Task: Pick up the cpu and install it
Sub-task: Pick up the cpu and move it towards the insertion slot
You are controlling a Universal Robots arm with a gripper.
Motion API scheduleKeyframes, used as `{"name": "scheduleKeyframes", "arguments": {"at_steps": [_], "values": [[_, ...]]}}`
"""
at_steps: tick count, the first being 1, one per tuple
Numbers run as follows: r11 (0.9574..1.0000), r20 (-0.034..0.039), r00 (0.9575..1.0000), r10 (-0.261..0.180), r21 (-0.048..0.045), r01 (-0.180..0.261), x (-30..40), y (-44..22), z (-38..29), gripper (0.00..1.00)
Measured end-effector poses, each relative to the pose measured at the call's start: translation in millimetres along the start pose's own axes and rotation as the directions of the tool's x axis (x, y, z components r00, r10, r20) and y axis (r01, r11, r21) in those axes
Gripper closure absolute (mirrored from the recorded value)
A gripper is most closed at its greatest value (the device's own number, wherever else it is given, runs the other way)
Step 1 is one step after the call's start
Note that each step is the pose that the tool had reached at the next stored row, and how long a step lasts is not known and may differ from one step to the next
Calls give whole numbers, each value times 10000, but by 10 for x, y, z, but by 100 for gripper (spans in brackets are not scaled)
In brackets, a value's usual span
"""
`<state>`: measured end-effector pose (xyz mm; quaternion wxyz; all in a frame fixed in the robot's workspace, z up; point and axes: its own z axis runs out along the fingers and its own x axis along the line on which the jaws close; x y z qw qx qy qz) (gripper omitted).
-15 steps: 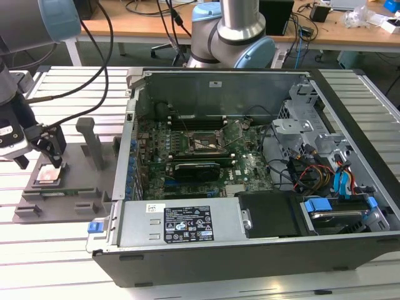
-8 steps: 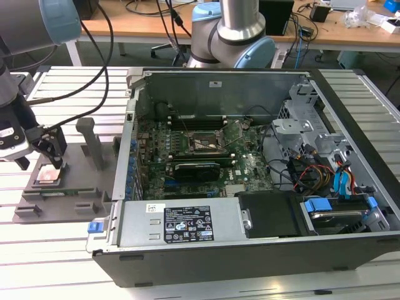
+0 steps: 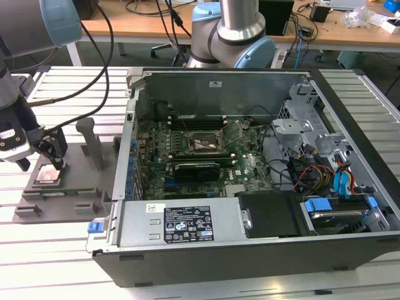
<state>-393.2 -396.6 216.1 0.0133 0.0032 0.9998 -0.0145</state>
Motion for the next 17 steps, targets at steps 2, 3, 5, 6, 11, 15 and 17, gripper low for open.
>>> {"name": "scheduleKeyframes", "arguments": {"at_steps": [2, 3, 5, 6, 11, 15, 17], "values": [[10000, 1, 10000, 1, 0, -1, -1, 0, 9, 28], [10000, -1, 10000, 0, 0, 0, 0, 1, 15, 28], [10000, 0, 10000, -1, 0, 1, -1, 0, 23, 28], [10000, 0, 10000, -1, 0, 1, -1, 1, 28, 28], [10000, 0, 10000, -1, 0, 1, 0, 1, 54, 28], [10000, 0, 10000, -1, 1, 1, 0, 2, 70, 28], [10000, -1, 10000, 0, 1, 0, 0, 2, 78, 28]]}}
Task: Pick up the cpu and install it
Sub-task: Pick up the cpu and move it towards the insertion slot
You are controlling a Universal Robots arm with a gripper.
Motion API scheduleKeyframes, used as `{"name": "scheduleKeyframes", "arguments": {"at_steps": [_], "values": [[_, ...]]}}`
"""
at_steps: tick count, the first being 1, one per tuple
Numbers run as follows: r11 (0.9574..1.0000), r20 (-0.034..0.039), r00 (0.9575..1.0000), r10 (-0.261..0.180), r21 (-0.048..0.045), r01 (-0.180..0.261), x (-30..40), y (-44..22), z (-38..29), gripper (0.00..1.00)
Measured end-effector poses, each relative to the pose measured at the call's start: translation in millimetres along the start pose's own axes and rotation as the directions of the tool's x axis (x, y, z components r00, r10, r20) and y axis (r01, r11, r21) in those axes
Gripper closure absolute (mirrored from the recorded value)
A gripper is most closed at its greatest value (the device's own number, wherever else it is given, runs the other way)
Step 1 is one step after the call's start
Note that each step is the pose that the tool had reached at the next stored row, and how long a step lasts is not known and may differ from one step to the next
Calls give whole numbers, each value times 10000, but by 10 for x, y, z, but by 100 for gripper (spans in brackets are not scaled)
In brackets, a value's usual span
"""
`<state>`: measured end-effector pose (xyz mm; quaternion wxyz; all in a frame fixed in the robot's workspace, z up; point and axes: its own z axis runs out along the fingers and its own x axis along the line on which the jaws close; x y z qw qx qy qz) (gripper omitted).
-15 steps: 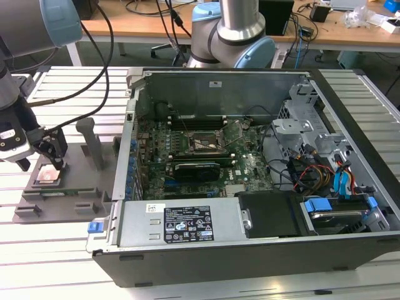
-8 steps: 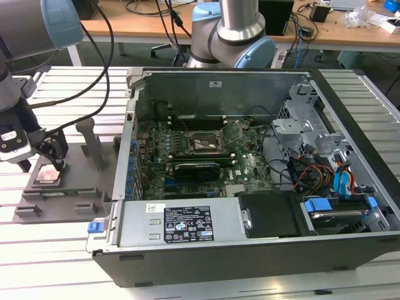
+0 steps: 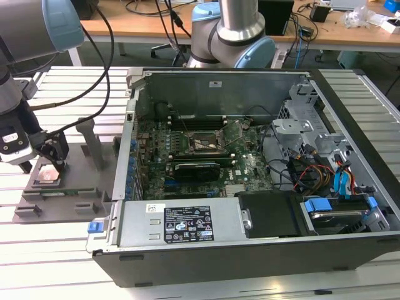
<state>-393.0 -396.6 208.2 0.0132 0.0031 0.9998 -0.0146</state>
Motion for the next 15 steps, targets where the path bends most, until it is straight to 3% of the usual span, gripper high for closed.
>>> {"name": "scheduleKeyframes", "arguments": {"at_steps": [15], "values": [[10000, 0, 10000, 0, 0, 0, 1, 2, 63, 28]]}}
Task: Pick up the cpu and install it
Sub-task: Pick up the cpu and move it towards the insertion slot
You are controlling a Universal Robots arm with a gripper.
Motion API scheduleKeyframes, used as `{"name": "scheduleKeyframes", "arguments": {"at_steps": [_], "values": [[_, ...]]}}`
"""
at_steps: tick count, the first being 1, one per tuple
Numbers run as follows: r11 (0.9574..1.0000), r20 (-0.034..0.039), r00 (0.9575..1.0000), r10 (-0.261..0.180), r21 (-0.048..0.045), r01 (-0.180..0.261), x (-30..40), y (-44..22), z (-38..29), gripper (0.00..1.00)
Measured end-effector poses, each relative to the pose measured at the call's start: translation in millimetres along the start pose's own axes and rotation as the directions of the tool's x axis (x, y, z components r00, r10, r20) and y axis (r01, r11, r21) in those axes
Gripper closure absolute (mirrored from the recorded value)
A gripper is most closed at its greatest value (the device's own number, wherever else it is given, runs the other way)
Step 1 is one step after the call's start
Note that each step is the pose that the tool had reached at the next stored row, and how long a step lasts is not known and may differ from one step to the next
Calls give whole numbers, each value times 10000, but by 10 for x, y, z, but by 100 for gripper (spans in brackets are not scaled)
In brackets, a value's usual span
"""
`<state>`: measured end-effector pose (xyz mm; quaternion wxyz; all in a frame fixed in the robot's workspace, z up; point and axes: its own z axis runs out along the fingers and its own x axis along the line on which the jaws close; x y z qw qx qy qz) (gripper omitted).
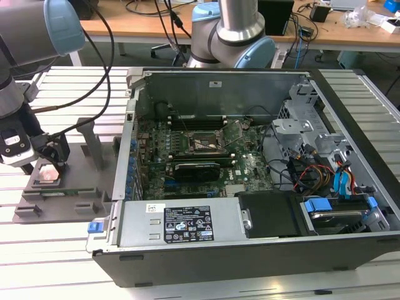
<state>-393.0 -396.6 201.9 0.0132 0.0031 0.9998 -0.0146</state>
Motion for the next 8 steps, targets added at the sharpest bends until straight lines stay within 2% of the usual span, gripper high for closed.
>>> {"name": "scheduleKeyframes", "arguments": {"at_steps": [8], "values": [[10000, 1, 10000, 0, -1, 0, 1, 1, 30, 28]]}}
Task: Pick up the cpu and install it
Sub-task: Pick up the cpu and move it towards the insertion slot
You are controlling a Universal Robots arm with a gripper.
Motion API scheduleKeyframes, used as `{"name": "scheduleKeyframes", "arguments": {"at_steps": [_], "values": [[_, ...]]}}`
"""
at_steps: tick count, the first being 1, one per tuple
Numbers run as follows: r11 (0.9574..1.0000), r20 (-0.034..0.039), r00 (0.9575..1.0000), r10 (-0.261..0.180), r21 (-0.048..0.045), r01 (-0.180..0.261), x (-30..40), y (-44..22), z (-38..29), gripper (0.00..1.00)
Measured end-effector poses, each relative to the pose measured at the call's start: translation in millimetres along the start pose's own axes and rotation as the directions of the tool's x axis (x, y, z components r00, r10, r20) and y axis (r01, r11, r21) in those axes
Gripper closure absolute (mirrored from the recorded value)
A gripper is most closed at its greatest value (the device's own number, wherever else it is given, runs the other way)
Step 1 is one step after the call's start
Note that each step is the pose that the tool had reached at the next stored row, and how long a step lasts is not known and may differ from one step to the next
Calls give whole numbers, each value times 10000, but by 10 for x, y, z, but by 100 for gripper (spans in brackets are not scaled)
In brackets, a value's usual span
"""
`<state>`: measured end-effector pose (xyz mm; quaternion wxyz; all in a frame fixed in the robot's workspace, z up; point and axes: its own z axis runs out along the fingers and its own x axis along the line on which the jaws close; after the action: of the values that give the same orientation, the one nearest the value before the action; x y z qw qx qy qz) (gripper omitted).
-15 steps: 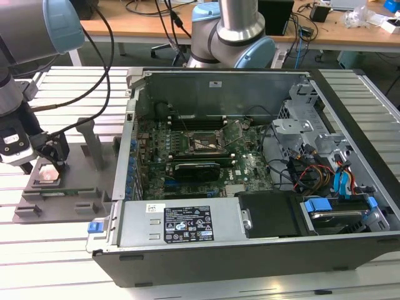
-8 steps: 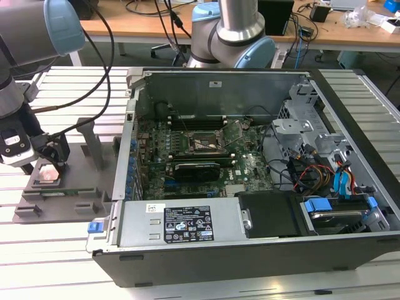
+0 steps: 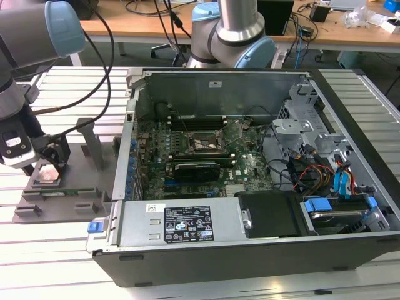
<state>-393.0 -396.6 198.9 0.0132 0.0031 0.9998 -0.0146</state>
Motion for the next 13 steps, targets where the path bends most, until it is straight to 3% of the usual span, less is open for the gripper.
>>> {"name": "scheduleKeyframes", "arguments": {"at_steps": [13], "values": [[10000, 0, 10000, 0, 0, 0, 1, 1, 39, 28]]}}
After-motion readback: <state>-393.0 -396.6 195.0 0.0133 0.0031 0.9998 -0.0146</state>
